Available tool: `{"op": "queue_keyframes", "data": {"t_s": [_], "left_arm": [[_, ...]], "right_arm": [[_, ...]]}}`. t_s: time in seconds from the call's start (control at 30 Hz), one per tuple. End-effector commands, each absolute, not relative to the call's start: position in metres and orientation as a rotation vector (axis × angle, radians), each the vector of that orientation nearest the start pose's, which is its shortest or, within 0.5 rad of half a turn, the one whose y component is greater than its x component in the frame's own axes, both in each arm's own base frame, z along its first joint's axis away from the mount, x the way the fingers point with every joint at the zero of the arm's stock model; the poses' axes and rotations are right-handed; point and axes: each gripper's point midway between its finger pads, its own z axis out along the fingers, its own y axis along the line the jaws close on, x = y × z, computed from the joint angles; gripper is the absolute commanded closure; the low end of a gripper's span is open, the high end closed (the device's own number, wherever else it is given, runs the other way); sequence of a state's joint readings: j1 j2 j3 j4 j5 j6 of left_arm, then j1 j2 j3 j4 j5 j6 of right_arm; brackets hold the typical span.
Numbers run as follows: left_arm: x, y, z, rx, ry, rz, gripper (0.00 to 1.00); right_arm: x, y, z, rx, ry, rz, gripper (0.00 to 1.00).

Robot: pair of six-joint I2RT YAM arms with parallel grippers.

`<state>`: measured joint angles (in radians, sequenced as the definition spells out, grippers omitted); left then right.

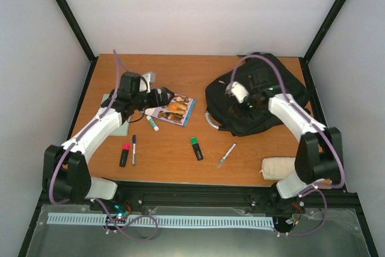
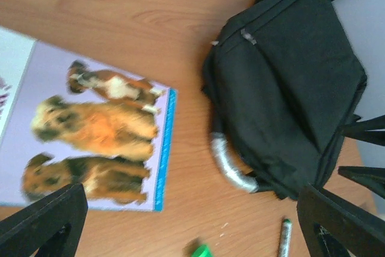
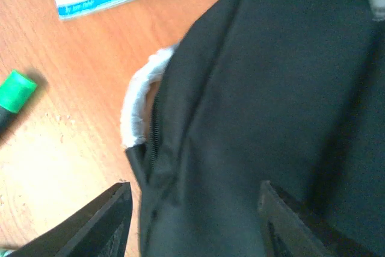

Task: Pack the student bag
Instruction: Adjust the student bag at the center of the board.

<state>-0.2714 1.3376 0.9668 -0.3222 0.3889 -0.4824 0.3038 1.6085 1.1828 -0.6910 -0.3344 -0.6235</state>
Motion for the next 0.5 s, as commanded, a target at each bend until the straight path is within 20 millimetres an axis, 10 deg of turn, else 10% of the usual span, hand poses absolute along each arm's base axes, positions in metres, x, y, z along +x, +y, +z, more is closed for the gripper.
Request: {"op": "queue_keyframes", "data": {"t_s": [0.0,0.3,0.47], "left_arm": [[0.377,-0.198,0.216,0.003,2.305,-0.869,0.00],[0.430,-0.252,0.193,0.042,2.377,-0.871,0.00],[0.457,-0.274,0.163,0.078,2.418,-0.853,0.00]], "right_arm": [[0.361,0.129,0.170,-0.860,2.309,0.507,0.37],[0.365,-0.047,0.142,0.020,2.502,0.411,0.05],[0.344,-0.086,0.125,0.209,2.515,0.449,0.00]]}}
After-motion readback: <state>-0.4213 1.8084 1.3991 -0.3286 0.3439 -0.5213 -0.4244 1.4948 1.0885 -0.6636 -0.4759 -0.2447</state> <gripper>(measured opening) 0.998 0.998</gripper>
